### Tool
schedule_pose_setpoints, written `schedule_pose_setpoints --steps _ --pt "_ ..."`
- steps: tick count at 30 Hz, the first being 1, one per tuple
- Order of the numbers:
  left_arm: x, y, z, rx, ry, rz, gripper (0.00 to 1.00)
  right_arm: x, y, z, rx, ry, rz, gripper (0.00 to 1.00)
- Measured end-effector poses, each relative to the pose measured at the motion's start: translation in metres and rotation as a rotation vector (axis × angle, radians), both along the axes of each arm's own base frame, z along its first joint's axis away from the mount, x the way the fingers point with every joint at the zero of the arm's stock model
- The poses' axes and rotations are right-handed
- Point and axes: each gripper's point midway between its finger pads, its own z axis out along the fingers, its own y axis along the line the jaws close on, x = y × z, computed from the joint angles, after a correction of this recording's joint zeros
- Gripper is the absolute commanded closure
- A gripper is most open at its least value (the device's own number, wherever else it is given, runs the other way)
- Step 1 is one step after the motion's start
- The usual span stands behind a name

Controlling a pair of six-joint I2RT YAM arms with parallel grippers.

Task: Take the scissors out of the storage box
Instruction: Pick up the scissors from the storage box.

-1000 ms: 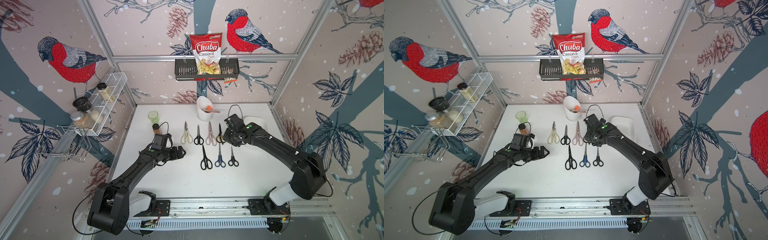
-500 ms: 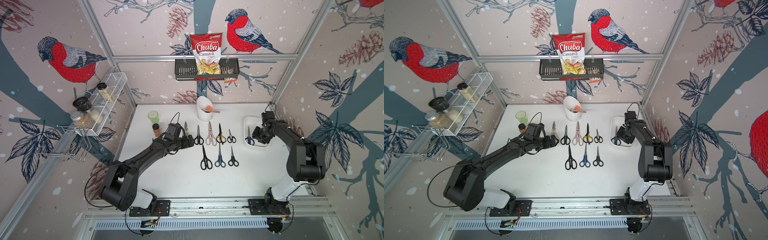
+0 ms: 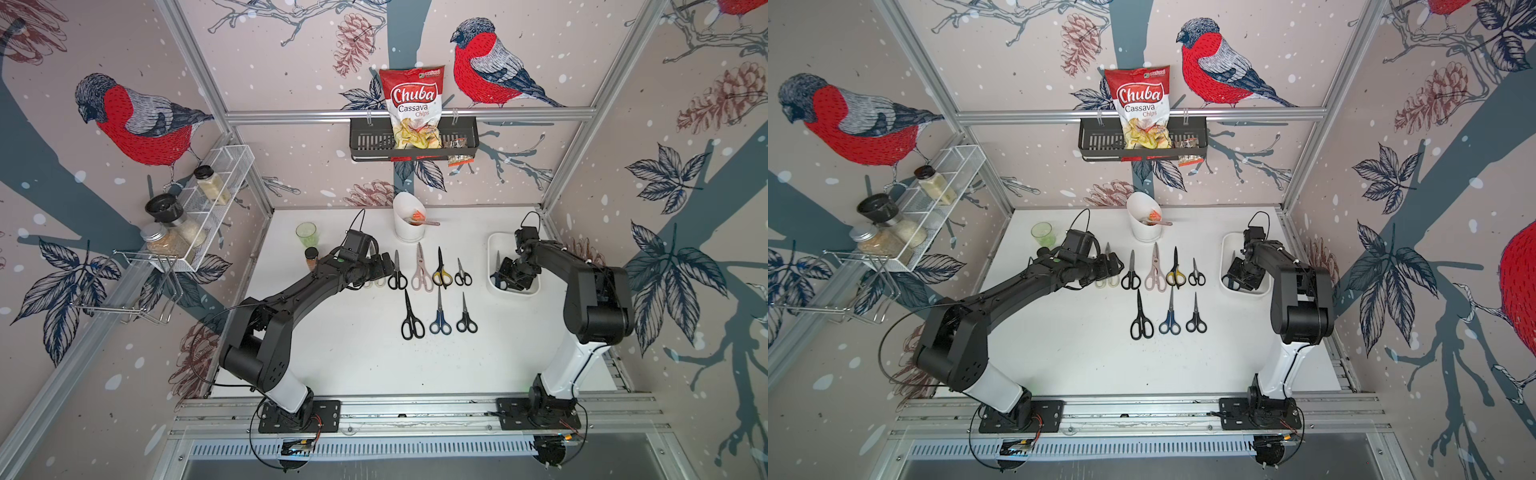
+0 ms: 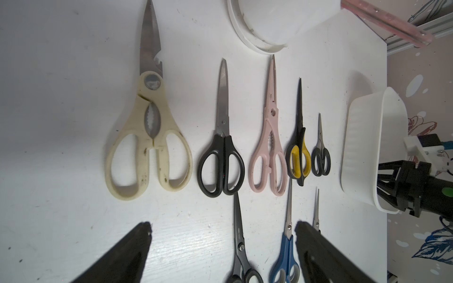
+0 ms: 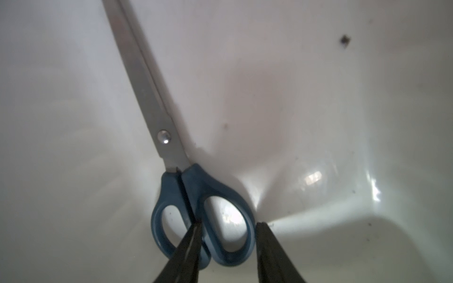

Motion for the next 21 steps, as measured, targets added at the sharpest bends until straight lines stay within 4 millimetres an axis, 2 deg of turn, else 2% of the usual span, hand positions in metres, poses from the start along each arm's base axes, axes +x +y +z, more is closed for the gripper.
schedule_pose_setpoints --steps 10,17,21 --pt "0.002 0.011 0.016 0.024 -0.044 0.052 0.05 0.035 -0.027 0.014 -0.085 -0.071 -0.055 0.60" --pt "0.001 0.011 0.016 0.023 -0.036 0.058 0.05 0.038 -0.024 0.035 -0.067 -0.109 -0.034 0.59" --pt "0.001 0.012 0.014 0.024 -0.034 0.061 0.05 0.037 -0.014 0.034 -0.043 -0.104 0.017 0.59"
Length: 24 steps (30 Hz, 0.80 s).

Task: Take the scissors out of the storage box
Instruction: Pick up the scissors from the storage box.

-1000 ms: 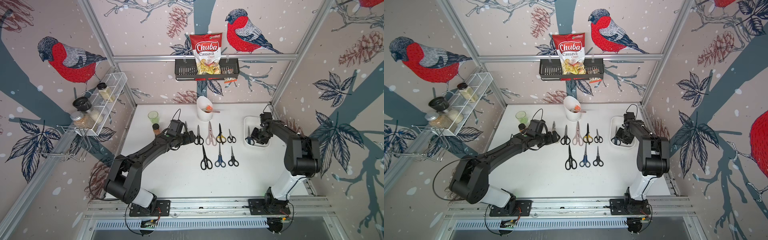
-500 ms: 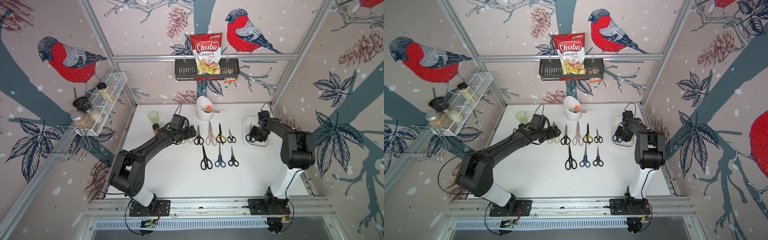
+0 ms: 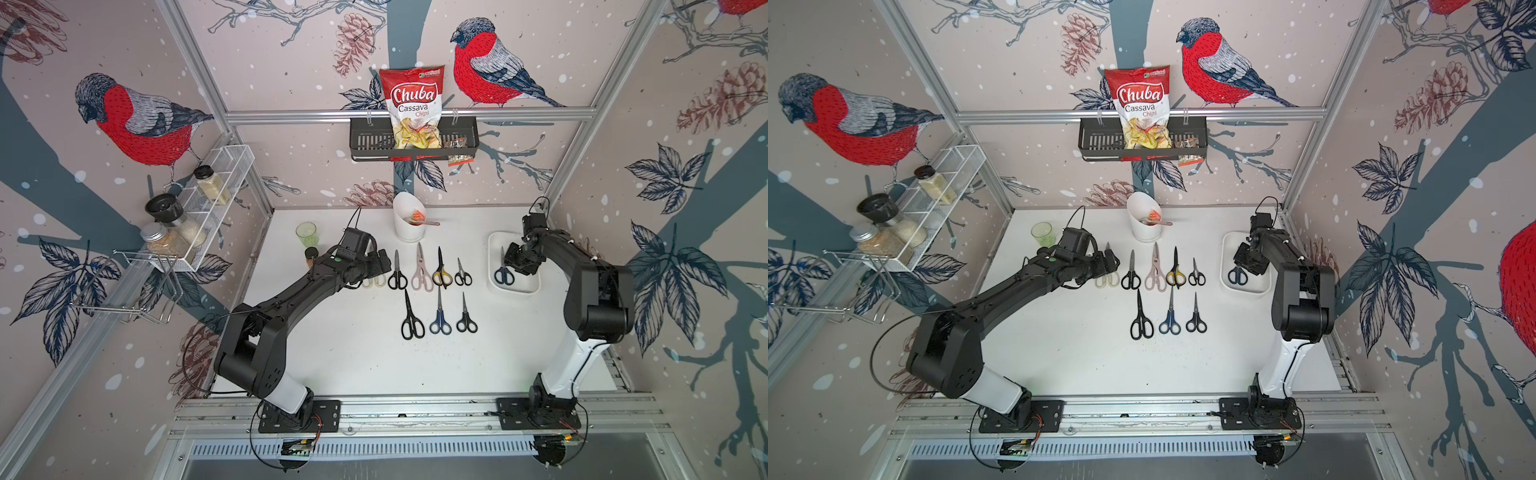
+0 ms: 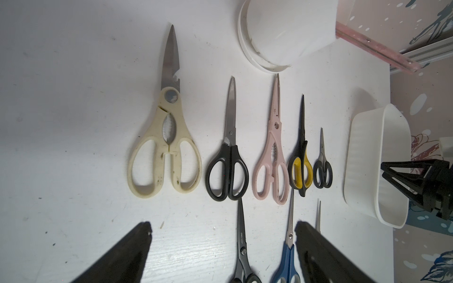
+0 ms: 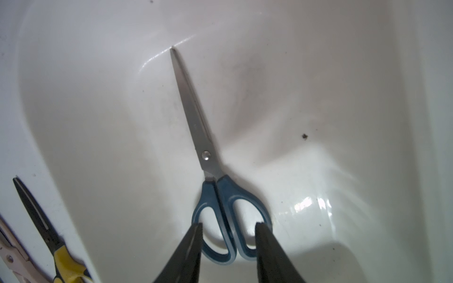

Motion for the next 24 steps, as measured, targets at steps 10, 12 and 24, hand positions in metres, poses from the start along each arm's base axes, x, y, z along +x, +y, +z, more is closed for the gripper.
schedule_pose_setpoints --steps 10,12,24 --pt "-0.004 0.010 0.001 0.011 -0.012 0.049 0.05 -0.007 0.011 -0.020 -0.029 0.061 0.081 0.61" --pt "-0.003 0.012 0.003 0.013 -0.016 0.057 0.04 -0.009 0.009 -0.024 -0.041 0.072 0.088 0.62" --pt "-0.007 0.022 0.003 0.007 -0.012 0.112 0.05 -0.012 0.006 -0.040 -0.071 0.106 0.166 0.65"
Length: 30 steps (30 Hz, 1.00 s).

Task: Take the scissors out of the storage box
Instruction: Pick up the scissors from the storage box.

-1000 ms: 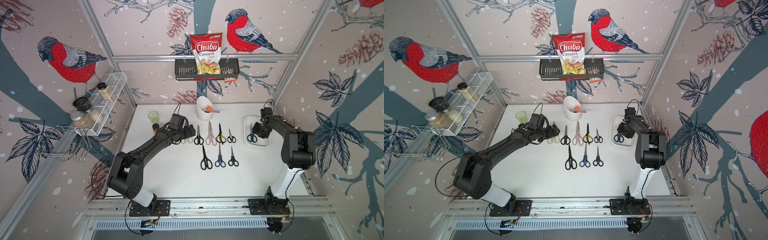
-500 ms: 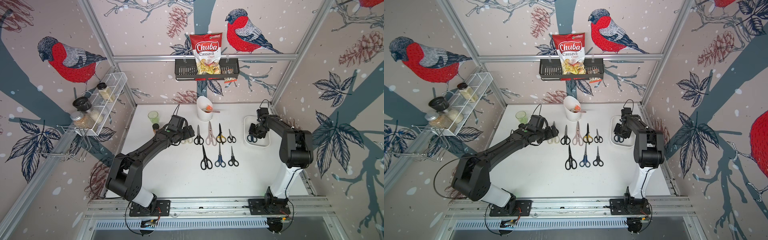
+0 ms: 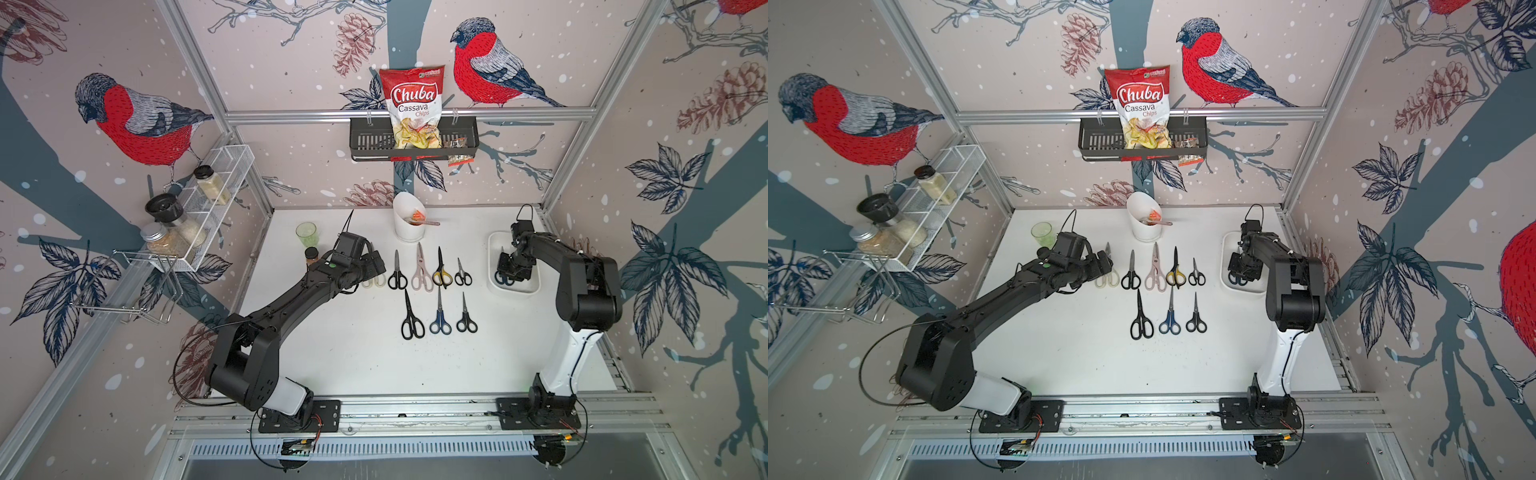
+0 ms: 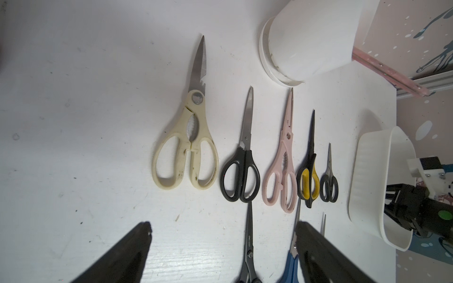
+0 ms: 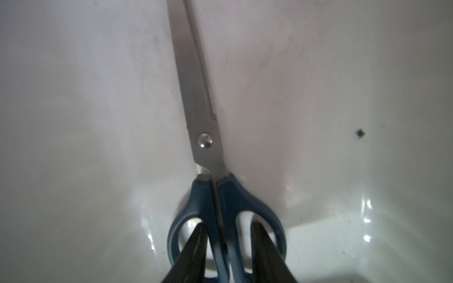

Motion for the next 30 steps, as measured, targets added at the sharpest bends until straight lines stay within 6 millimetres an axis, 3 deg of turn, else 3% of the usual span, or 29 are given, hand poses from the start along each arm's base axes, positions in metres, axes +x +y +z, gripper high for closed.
schedule_pose_setpoints --steps 9,22,30 --pt "-0.004 0.003 -0.001 -0.011 0.009 0.021 0.04 0.006 -0.002 -0.007 -0.010 -0.011 0.007 0.67" --pt "-0.006 0.009 0.002 -0.015 -0.002 0.052 0.04 0.007 -0.005 -0.010 -0.020 -0.023 0.023 0.99" --pt "-0.010 0.014 0.000 -0.010 0.000 0.060 0.05 0.007 -0.004 -0.008 -0.006 -0.027 0.021 1.00"
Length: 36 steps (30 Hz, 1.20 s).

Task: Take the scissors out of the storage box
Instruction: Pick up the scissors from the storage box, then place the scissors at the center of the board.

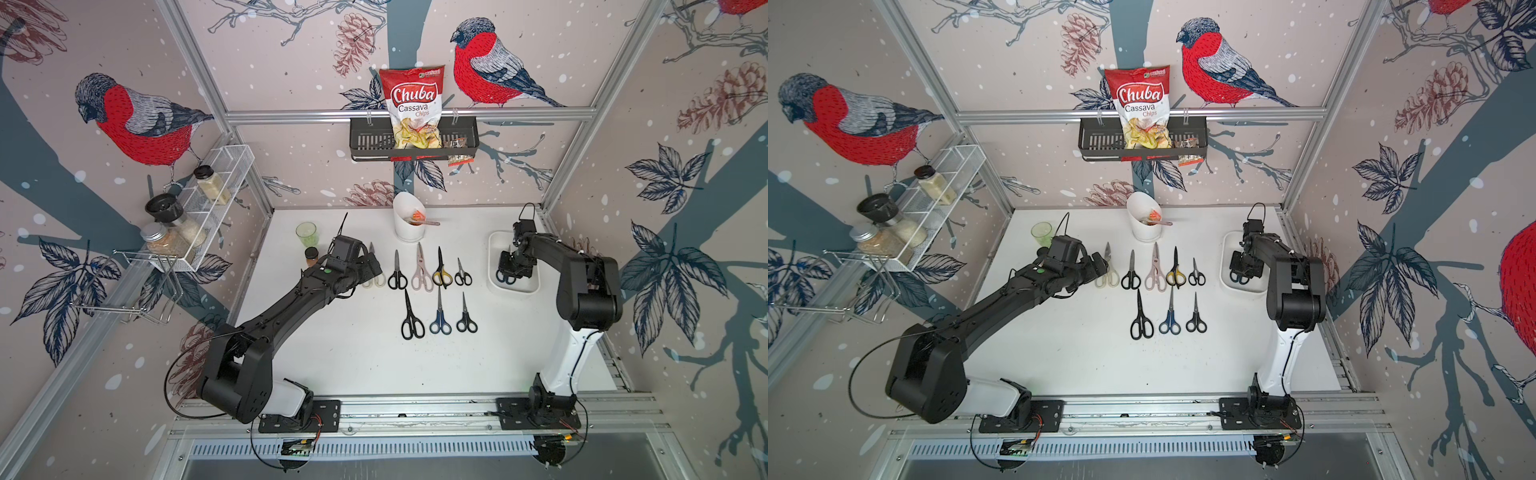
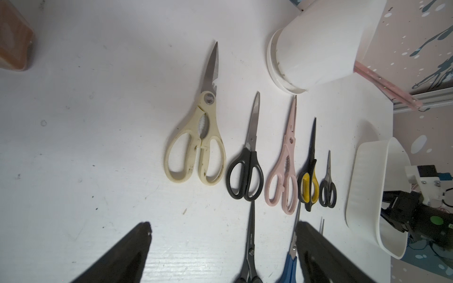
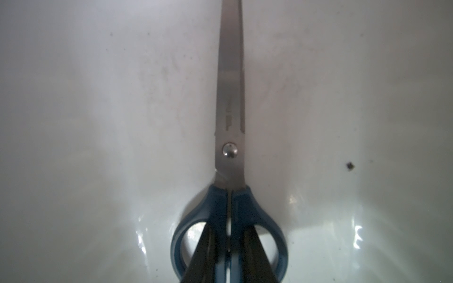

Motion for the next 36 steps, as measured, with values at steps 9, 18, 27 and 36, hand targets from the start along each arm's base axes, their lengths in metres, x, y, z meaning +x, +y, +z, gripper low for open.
schedule_pose_setpoints --steps 9,18,27,36 --pt "-0.003 0.008 -0.001 -0.005 0.002 0.023 0.04 -0.005 0.001 0.016 0.008 0.006 -0.003 1.00" --pt "-0.011 0.028 -0.006 -0.029 0.008 0.064 0.04 -0.008 -0.001 0.061 -0.001 -0.036 -0.012 1.00" --pt "-0.022 0.041 -0.014 -0.044 0.020 0.081 0.04 -0.022 0.013 0.098 0.012 -0.085 -0.018 1.00" --pt "-0.026 0.077 -0.025 -0.042 0.041 0.157 0.04 -0.072 0.138 0.118 0.081 -0.124 0.196 1.00"
